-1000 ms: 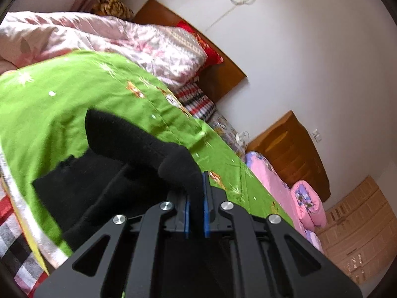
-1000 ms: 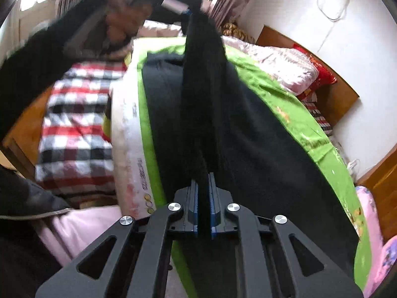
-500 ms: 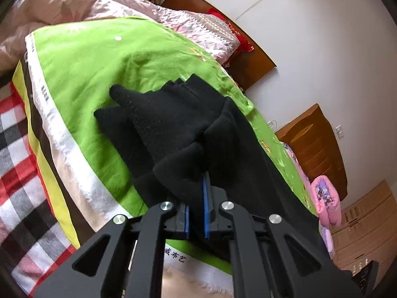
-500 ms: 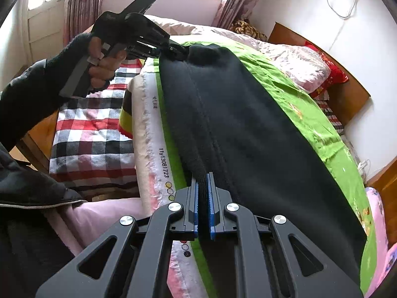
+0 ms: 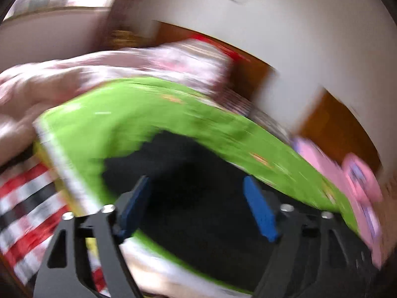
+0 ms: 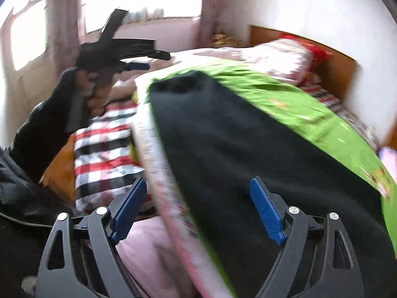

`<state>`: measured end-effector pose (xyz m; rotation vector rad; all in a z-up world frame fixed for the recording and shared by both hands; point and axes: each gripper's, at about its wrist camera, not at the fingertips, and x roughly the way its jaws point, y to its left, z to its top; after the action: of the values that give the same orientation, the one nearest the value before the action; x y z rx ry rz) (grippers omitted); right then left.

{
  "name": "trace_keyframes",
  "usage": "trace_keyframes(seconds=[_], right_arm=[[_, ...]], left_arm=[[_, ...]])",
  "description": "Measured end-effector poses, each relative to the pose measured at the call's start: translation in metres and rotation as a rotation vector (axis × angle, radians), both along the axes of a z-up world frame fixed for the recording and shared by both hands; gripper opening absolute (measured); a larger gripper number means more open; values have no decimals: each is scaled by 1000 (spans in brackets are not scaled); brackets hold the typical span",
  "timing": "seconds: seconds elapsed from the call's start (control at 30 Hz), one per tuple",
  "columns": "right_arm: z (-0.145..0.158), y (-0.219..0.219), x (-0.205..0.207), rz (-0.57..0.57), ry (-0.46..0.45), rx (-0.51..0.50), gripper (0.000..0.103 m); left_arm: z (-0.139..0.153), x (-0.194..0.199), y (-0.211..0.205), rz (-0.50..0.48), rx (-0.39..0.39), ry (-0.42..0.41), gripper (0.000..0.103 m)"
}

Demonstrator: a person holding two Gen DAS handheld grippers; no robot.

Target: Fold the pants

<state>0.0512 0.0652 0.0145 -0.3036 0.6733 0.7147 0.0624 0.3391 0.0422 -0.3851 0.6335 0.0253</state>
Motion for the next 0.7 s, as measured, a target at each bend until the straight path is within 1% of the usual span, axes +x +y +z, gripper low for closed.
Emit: trace_keyframes(seconds=[0.03, 0.07, 0.1, 0.13, 0.17, 0.2, 0.23, 0.3, 0.37, 0.4, 0.43, 0.5, 0.53, 0.63, 0.7], right_arm=[[3, -21, 4, -66, -2, -6, 81], [5, -43, 9, -133, 7, -13, 81], [6, -57, 14, -172, 17, -20, 82], [6, -81, 23, -245, 53, -45, 83], [4, -98, 31, -299, 84, -69, 86], [4, -115, 37, -348, 101, -86, 86], [3, -135, 44, -395, 117, -95, 86], [2, -165, 51, -477, 147, -101, 86], [4, -181, 50, -520, 143, -92, 86], [5, -191, 47, -535, 139, -65, 86], [5, -195, 44, -547, 137, -44, 87], [1, -206, 38, -572, 142, -9, 89], [-3, -208, 36, -581, 148, -4, 89], [-18, -220, 31, -601, 187, -8, 89], [-30, -232, 29, -629, 231, -29, 89]], left_arm=[[2, 13, -30, -107, 32, 33, 89], [2, 24, -59, -192, 78, 60, 89], [0, 34, -85, -258, 130, 78, 89], [-2, 46, -118, -328, 194, 101, 89], [-5, 59, -143, -387, 232, 124, 89], [-9, 69, -165, -447, 250, 144, 89], [-13, 85, -191, -519, 254, 168, 89], [-15, 105, -238, -627, 250, 194, 88], [-13, 111, -277, -715, 256, 182, 88], [-11, 114, -303, -780, 251, 177, 88], [-12, 116, -322, -824, 243, 180, 88], [-21, 118, -354, -906, 217, 200, 89], [-29, 117, -371, -953, 200, 215, 89], [-50, 120, -406, -1064, 152, 263, 89], [-65, 129, -419, -1082, 156, 299, 89]])
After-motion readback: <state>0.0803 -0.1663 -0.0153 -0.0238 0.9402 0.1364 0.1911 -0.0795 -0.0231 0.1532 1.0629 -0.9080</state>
